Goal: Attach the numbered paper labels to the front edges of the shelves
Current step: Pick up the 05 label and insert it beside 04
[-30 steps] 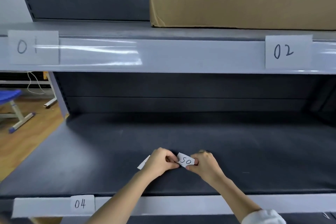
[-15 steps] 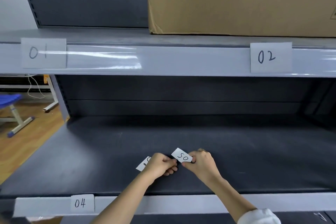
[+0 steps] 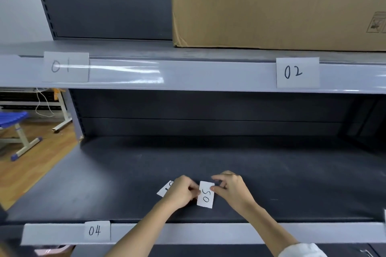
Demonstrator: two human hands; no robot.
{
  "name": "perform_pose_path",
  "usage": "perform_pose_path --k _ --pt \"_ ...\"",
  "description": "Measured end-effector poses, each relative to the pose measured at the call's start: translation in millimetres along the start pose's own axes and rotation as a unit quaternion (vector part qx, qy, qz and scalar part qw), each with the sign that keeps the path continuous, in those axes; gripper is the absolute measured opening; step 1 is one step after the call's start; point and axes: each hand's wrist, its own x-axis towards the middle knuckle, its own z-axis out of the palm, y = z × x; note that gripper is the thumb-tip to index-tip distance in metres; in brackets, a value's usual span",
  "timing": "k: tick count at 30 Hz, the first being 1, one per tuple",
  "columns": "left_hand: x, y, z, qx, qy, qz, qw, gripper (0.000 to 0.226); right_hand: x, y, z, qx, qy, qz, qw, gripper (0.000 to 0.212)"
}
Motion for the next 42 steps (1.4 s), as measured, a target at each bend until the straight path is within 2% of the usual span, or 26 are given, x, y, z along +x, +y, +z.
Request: perform_pose_path --k 3,6,12,17,24,29,42 --pt "-2 9 -1 0.027 -0.021 0.037 0.999 0.019 -1 -6 -2 0.015 -0.031 -0.037 0.999 0.021" --pt "-4 16 -2 0.013 -0.001 0.053 0.998 0.018 -3 -7 -5 0.014 -0.027 -0.032 0.999 0.012" --pt "-11 9 -7 -0.002 0.027 0.042 0.999 0.014 -7 -5 -16 0.039 -0.011 0.002 0.999 0.011" --pt "-17 16 -1 0.003 0.052 0.048 0.997 0.015 -16 -5 -27 0.049 -0.029 0.034 0.998 0.012" --pt "-30 17 18 0.005 0.019 0.043 0.999 0.014 -37 5 -29 0.047 -0.054 0.072 0.995 0.010" --pt "-37 17 27 0.010 0.023 0.048 0.999 0.014 -50 8 -25 0.071 -0.058 0.089 0.992 0.012" --pt "-38 14 40 0.034 0.060 0.065 0.995 0.016 -55 19 -18 0.064 -0.051 0.088 0.993 0.012"
